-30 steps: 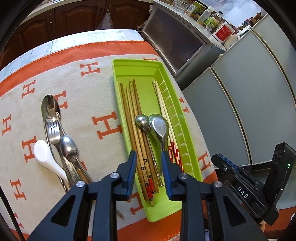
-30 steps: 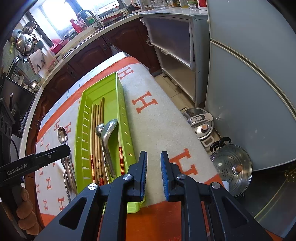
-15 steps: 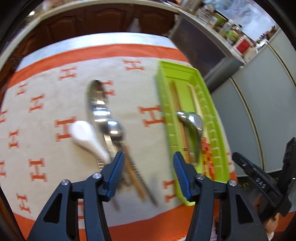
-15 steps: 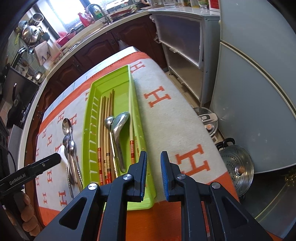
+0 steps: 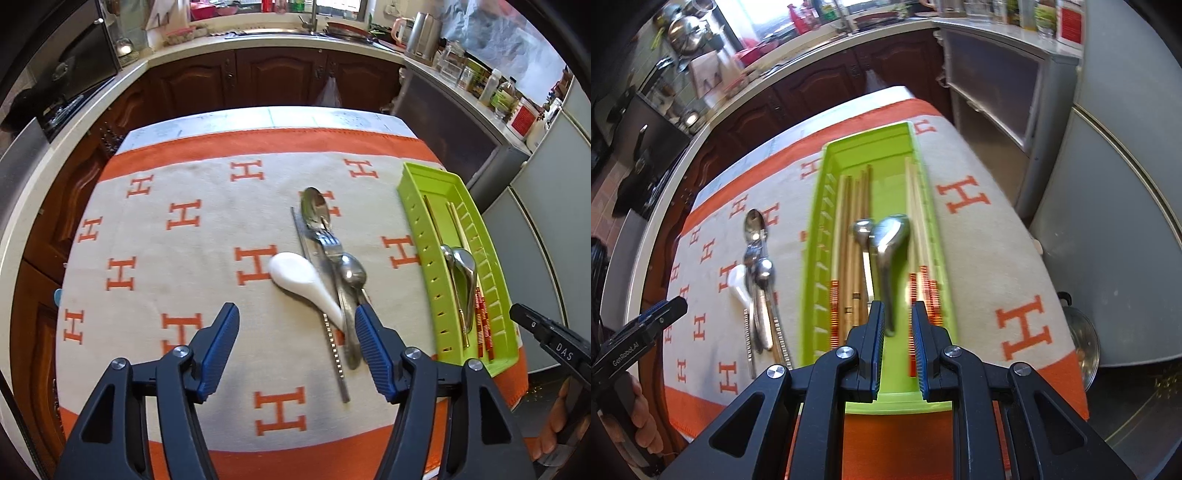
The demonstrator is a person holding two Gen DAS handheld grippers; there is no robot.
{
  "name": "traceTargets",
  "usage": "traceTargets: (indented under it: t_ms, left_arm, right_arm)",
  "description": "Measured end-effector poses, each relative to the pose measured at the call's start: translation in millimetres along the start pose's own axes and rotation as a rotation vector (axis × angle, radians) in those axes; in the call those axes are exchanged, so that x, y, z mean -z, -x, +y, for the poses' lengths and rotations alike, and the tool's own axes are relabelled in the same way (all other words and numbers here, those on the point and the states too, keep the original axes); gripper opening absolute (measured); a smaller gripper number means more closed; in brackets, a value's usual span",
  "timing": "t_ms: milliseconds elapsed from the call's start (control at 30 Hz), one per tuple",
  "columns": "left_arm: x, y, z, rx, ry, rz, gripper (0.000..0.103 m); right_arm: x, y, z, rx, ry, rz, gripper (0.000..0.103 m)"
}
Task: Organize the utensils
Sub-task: 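Withdraw the left tool toward the white ceramic spoon while the right approaches the steel fork, then grasp the steel fork with the right tool and lift it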
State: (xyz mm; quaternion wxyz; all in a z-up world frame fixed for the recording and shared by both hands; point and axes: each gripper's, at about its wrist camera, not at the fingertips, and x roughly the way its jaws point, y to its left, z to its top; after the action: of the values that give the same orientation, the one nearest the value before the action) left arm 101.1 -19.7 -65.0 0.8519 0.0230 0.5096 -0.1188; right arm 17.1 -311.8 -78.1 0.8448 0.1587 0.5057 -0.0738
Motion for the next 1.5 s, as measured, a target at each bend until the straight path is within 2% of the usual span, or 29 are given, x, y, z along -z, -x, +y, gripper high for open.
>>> traceTargets:
  t_ms: [267,400,700,800,933,1067,1233,1500]
  left_arm:
    - [1.3,13.3,14.3,-0.008,0.015,-0.044,0.068]
    - [1.3,20.0,15.1,-0.028,-0.011,-0.079,0.069]
    - [-0.6,28.0,27.5,-0.007,-0.004,-0.127,0.076]
    - [-0.6,22.8,34.0,0.001,0.007,-0.113,0.076]
    - [-0.7,10.2,44.9,0.058,0.043,-0.062,0.076]
    - [-1.3,-5.1,56.5,0.047,0.074,-0.033,0.076]
    - [-1.9,-22.5,74.1,0.046,0.125,-0.005,0.076]
    - [5.5,-47.2,95.7,0.071,0.197,0.051,0.076]
  right_arm:
    - [-9.9,7.0,53.7,-0.053,0.128,0.010,0.015]
    - [-15.2,9.3,85.7,-0.097,0.201,0.022,0.027]
    - [-36.5,-7.0,145.0,-0.209,0.259,0.098,0.028]
    - [-46.0,-18.6,163.5,-0.209,0.287,0.109,0.028]
    - [-54.5,-44.0,178.8,-0.206,0.303,0.149,0.028]
    - [-58.0,-74.5,193.6,-0.152,0.343,0.165,0.028]
    - [-51.9,-109.2,209.4,-0.129,0.382,0.200,0.028]
    - [-41.2,-146.5,236.8,-0.008,0.474,0.177,0.028]
